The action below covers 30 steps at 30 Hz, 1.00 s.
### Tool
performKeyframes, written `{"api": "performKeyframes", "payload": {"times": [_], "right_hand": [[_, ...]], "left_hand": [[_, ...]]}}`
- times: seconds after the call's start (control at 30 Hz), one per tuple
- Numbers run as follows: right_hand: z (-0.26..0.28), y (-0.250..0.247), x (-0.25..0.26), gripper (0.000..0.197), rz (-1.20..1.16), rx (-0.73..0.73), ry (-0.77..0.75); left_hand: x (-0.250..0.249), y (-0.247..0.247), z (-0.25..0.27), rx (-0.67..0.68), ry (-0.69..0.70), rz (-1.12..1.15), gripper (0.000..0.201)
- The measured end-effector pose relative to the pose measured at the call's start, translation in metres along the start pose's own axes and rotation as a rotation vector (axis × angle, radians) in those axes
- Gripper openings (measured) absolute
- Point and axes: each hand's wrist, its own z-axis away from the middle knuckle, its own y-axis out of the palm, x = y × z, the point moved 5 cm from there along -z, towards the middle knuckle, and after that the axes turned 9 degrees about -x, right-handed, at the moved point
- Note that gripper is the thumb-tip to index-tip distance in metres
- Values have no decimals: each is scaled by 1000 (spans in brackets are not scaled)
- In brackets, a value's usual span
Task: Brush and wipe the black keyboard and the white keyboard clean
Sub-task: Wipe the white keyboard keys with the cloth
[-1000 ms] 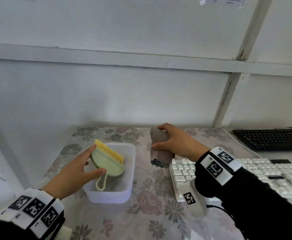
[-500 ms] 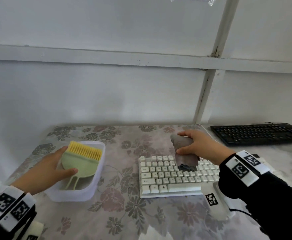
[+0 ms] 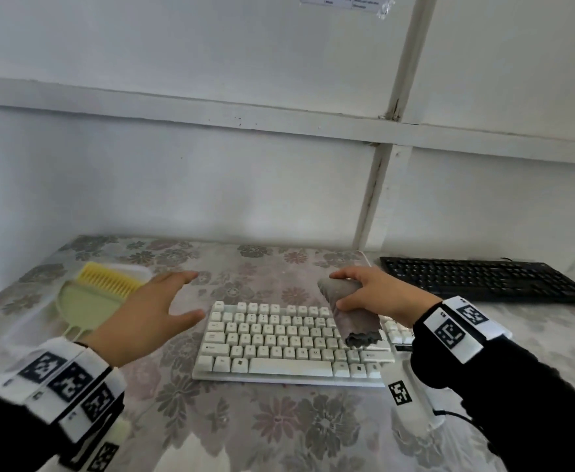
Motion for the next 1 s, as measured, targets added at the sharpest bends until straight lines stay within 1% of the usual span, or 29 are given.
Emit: {"api": "performKeyframes", "payload": {"times": [0.13, 0.23, 0.27, 0.3, 0.37, 0.4, 0.43, 0.47, 0.57, 0.6, 0.7, 0.73, 0.8, 0.83, 0.9, 0.93, 1.0], "right_hand": [[-11, 12, 4, 56, 38, 30, -42], [-21, 28, 13, 59, 55, 51, -74], [-25, 34, 17, 60, 64, 59, -86], [-28, 40, 22, 61, 75, 67, -101], [-35, 53, 33, 61, 93, 88, -128], [-38, 59, 39, 61, 105, 98, -141], [-42, 66, 45, 61, 125, 110, -154], [-46, 74, 50, 60, 150, 127, -165], [-54, 96, 68, 56, 208, 183, -196], [-56, 103, 73, 55, 217, 196, -207], [-57, 119, 83, 48, 281, 252, -249], [-58, 124, 83, 43, 333, 274, -267], [-61, 131, 84, 34, 461, 281, -282], [-61, 132, 85, 32, 536, 277, -294], [-61, 137, 89, 37, 677, 268, -350], [-61, 140, 91, 38, 726, 277, -387], [-60, 147, 94, 29, 755, 301, -453]], "left_hand": [[-10, 31, 0, 83, -55, -32, 76], [-10, 53, 3, 210, -100, -94, 90], [-9, 58, 3, 257, -111, -103, 99], [-7, 63, 3, 299, -120, -103, 113], [-4, 67, 5, 376, -122, -101, 150], [-3, 67, 5, 408, -123, -109, 164], [-2, 67, 4, 426, -121, -118, 172], [-2, 67, 4, 430, -117, -120, 174], [-3, 66, 2, 435, -116, -100, 173], [-4, 67, 1, 433, -119, -95, 169], [-5, 70, 0, 376, -123, -106, 137], [-5, 71, 0, 362, -116, -107, 132], [-5, 71, -1, 356, -100, -114, 130], [-5, 71, -1, 356, -94, -116, 130], [-5, 71, -2, 353, -87, -112, 129], [-6, 71, -1, 357, -86, -107, 129], [-8, 70, -1, 364, -84, -99, 128]]}}
